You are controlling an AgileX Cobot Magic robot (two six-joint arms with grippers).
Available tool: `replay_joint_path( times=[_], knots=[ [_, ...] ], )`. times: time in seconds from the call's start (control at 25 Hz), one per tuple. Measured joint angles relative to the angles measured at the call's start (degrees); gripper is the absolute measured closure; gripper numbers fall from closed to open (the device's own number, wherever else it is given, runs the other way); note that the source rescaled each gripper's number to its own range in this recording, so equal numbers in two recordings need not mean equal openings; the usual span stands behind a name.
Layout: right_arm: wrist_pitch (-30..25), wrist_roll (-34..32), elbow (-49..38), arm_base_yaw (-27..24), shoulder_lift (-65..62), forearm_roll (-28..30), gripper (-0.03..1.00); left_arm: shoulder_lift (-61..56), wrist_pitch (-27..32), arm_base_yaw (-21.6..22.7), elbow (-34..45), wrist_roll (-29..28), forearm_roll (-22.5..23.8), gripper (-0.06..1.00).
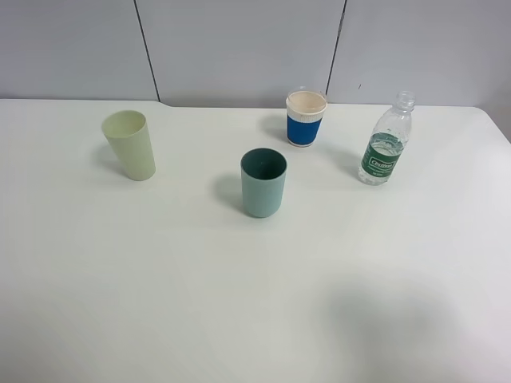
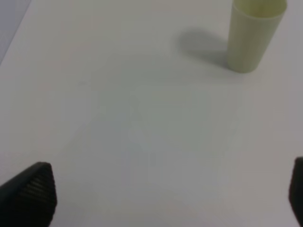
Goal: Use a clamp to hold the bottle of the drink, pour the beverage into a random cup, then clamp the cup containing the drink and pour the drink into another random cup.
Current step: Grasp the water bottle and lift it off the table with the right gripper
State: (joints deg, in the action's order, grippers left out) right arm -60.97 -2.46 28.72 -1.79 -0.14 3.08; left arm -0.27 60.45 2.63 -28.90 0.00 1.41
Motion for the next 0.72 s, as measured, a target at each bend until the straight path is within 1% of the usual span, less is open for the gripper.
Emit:
replay_joint_path(
  times=[0.72],
  knots=[
    [0.00, 0.00, 0.00, 0.00, 0.00, 0.00, -0.03, 0.00, 0.00, 0.00, 0.00, 0.00, 0.00, -0.06]
  ],
)
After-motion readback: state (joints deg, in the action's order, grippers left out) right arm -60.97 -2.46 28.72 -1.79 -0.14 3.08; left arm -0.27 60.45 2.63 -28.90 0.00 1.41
